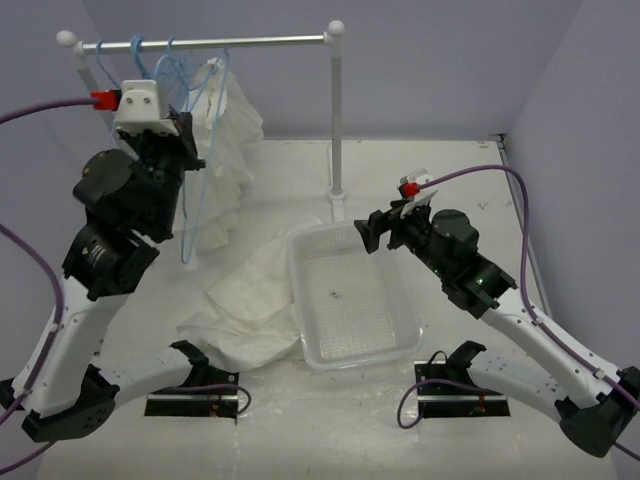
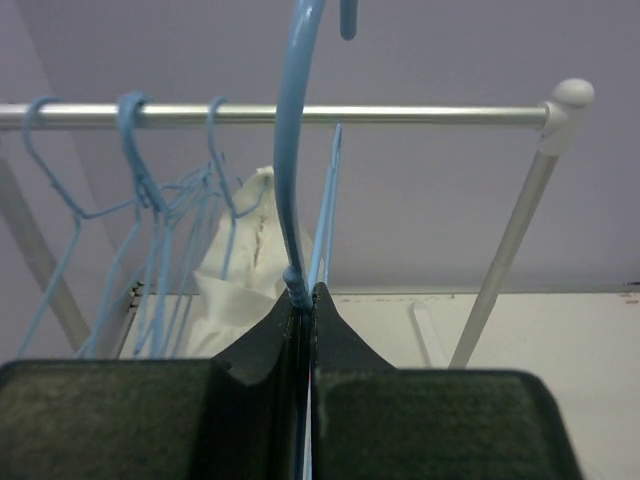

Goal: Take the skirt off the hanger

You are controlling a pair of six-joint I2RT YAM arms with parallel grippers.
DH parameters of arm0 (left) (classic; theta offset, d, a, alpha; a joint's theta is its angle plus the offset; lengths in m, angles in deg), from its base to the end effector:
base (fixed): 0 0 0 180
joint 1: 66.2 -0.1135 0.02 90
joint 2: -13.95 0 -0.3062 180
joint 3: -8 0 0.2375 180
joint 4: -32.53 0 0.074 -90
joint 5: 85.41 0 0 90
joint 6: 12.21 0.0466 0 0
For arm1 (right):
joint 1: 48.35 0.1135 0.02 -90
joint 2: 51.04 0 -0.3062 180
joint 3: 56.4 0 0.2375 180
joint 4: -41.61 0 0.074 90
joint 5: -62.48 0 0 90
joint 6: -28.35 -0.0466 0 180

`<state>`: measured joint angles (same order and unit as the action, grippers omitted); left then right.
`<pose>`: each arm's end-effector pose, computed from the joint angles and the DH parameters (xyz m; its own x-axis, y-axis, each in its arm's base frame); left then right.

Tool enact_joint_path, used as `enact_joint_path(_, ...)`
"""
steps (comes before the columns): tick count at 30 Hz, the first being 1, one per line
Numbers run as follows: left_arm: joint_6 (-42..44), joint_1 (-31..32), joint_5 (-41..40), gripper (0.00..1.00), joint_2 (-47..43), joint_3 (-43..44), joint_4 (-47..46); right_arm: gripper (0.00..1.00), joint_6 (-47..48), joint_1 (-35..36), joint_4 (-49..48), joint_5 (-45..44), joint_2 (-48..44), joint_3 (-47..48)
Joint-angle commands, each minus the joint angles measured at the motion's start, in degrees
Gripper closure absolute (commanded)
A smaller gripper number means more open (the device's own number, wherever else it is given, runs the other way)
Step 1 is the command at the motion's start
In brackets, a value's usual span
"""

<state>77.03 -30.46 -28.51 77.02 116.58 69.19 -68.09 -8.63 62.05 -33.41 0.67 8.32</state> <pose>0.1443 -0.0725 0.5733 0.1242 -0.1031 -0.9869 0.0530 0.9939 -0.0971 0.1423 0.1120 0.3917 -0.1614 0.0110 -0.9868 -0.5427 0.8342 0.0980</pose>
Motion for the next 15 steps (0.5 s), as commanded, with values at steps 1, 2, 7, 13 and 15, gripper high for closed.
enact_joint_path(1,5.2,-0.2,-2.8,1.00,-5.3,0.5,3.6,0.01,0.8,-0.2,-0.5,-0.2,0.6,-0.1)
enact_joint_path(2,6.6,-0.2,-3.7,1.00,-6.4,0.4,3.8,0.01,0.7,-0.1,-0.4,-0.1,0.9,0.2)
enact_joint_path(7,9.4,-0.2,-9.1,1.00,-9.5,3.1,8.9,0.01,0.4,-0.1,0.2,2.0,2.3,1.1)
enact_joint_path(13,12.6,-0.1,-17.0,1.00,-11.0,5.5,13.4,0.01,-0.5,-0.1,0.9,3.3,3.2,1.9)
enact_joint_path(15,13.1,-0.2,-18.5,1.00,-11.8,4.7,14.4,0.01,-0.7,-0.1,1.1,3.5,3.6,2.0)
